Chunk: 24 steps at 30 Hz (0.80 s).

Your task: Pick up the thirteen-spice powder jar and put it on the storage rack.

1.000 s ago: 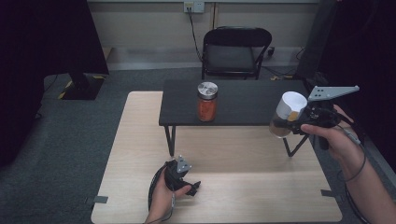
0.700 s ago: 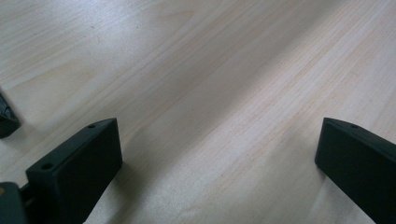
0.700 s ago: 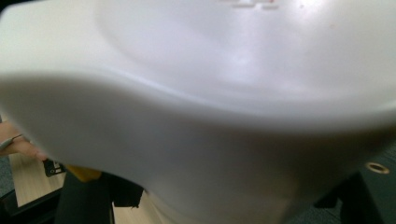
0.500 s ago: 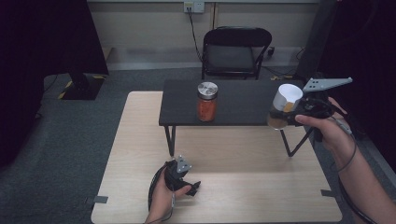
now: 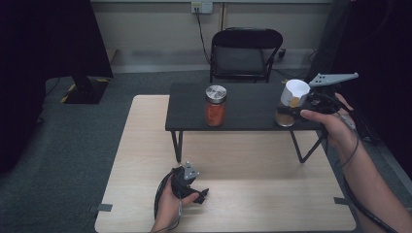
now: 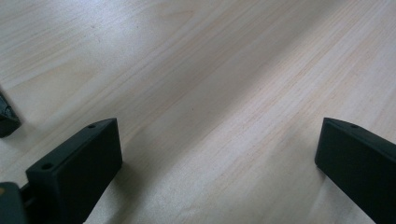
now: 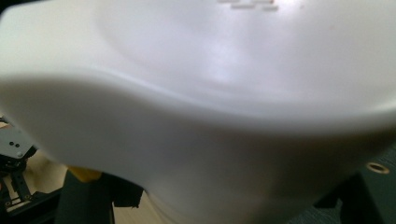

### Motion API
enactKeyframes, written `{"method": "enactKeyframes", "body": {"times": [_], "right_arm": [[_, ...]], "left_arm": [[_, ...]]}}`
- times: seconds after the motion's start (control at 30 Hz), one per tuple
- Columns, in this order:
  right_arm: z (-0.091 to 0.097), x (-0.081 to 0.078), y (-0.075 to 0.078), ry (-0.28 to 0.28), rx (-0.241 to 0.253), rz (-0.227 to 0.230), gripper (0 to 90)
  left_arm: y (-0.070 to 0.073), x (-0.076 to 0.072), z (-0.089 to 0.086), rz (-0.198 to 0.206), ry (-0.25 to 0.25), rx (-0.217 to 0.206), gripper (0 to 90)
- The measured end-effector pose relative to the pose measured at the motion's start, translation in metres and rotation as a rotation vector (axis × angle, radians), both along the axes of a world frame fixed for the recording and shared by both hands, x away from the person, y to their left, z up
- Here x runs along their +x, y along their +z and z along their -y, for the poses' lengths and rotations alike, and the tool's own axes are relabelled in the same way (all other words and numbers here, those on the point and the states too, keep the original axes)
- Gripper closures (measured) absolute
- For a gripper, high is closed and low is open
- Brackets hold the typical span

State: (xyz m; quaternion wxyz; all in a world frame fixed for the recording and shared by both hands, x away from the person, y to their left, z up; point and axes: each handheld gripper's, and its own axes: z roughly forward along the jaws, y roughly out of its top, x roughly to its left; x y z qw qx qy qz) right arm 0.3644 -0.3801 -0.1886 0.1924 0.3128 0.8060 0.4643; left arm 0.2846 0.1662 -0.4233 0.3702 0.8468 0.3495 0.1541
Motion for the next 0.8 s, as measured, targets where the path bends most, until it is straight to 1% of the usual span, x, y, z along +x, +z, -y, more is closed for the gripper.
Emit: {"method": "enactKeyframes", "body": {"times": [0.2,0.43,0.8], "right_arm": [[-0.001,0.006,-0.006,-0.004,0.027,0.007,30.7],[-0.008,0.012,-0.007,-0.012,0.017,0.007,30.6],[-0.01,0.013,-0.007,-0.015,0.022,0.009,30.4]], "left_arm": [[0.0,0.0,0.0,0.0,0.0,0.0,0.0],[0.0,0.0,0.0,0.0,0.0,0.0,0.0],[0.0,0.0,0.0,0.0,0.001,0.0,0.0]]}}
